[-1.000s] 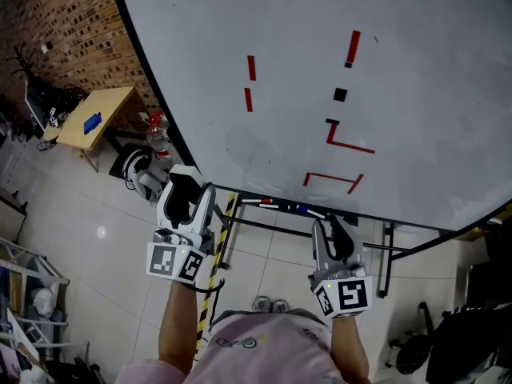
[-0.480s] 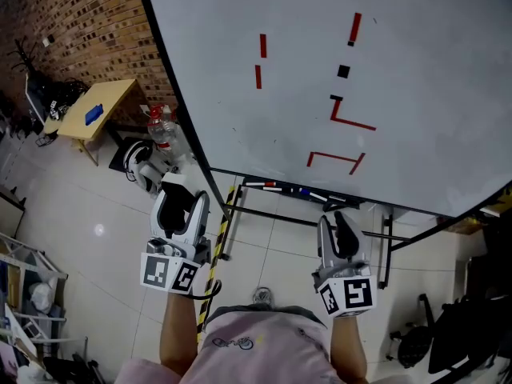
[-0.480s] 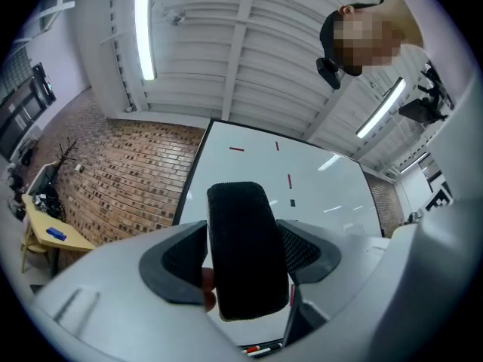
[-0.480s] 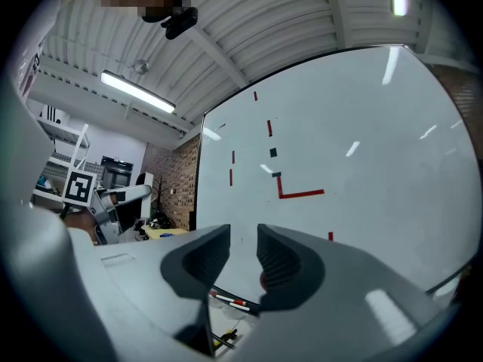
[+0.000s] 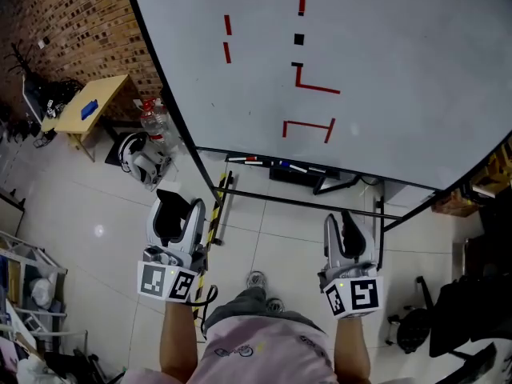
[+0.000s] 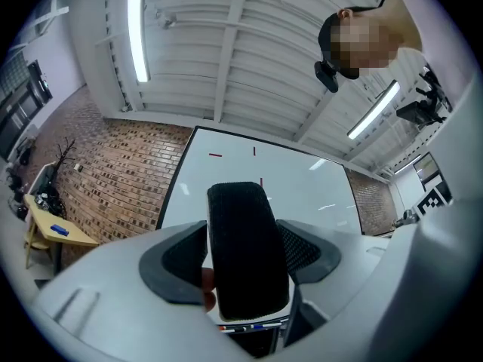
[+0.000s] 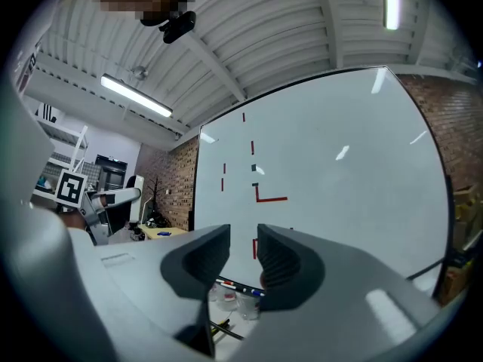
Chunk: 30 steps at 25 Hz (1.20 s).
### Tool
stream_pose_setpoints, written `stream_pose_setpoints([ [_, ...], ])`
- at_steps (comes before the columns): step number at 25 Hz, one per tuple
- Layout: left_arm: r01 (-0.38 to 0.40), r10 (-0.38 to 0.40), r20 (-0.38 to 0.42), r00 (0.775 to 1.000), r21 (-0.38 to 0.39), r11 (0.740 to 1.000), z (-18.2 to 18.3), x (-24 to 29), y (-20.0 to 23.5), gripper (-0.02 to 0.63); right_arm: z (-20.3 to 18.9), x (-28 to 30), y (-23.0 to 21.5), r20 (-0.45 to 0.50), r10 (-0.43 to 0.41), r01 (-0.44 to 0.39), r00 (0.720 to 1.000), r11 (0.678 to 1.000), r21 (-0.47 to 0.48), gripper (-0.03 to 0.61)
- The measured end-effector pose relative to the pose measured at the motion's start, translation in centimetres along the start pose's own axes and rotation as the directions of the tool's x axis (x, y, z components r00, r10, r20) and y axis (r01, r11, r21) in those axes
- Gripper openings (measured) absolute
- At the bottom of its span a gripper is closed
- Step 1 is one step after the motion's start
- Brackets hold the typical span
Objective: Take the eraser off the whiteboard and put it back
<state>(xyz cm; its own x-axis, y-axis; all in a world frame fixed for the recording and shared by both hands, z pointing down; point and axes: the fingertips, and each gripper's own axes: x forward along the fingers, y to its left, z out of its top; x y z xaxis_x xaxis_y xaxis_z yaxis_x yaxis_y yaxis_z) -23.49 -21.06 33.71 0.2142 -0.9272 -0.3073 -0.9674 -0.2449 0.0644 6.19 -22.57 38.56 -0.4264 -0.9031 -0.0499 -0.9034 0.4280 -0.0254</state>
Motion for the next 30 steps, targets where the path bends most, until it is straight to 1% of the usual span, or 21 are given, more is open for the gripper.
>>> stream_pose_setpoints([
  [2, 0.006, -0.006, -0.002, 1.000, -0.004, 1.000, 0.3, -1.6, -1.7, 0.295, -0.3, -2.1, -0.2, -0.014, 0.000, 0.000, 1.000, 1.000, 0.004, 0.103],
  [5, 0.062, -0.061, 0.025, 0.998, -0.029, 0.998, 1.6, -3.5, -3.7, 0.297, 0.1, -4.5, 0.0, -0.006, -0.002, 0.002, 1.000, 1.000, 0.013, 0.103],
  [7, 0.088, -0.086, 0.047, 0.995, -0.033, 0.996, 2.7, -4.4, -4.4, 0.296, 0.6, -5.8, 0.3, 0.006, -0.006, 0.006, 1.000, 1.000, 0.014, 0.103],
  [12, 0.099, -0.097, 0.070, 0.993, -0.029, 0.995, 4.6, -6.9, -4.8, 0.296, 1.1, -9.0, 2.2, 0.018, -0.018, 0.017, 1.000, 1.000, 0.024, 0.101],
  [16, 0.141, -0.138, 0.053, 0.989, -0.048, 0.989, 4.8, -9.3, -5.1, 0.297, 0.4, -11.7, 4.4, -0.016, -0.049, 0.049, 0.999, 0.999, 0.011, 0.101],
  [20, 0.184, -0.181, 0.048, 0.982, -0.065, 0.981, 5.3, -12.0, -5.4, 0.297, -0.2, -14.6, 7.2, -0.027, -0.071, 0.071, 0.997, 0.997, 0.004, 0.101],
  [25, 0.190, -0.186, 0.062, 0.981, -0.071, 0.979, 6.9, -14.8, -5.9, 0.298, 0.6, -16.8, 9.0, -0.018, -0.069, 0.069, 0.997, 0.998, 0.001, 0.101],
  [30, 0.176, -0.170, 0.084, 0.982, -0.070, 0.982, 8.4, -17.6, -7.7, 0.297, 2.6, -18.6, 9.1, 0.023, -0.050, 0.051, 0.998, 0.998, -0.031, 0.101],
])
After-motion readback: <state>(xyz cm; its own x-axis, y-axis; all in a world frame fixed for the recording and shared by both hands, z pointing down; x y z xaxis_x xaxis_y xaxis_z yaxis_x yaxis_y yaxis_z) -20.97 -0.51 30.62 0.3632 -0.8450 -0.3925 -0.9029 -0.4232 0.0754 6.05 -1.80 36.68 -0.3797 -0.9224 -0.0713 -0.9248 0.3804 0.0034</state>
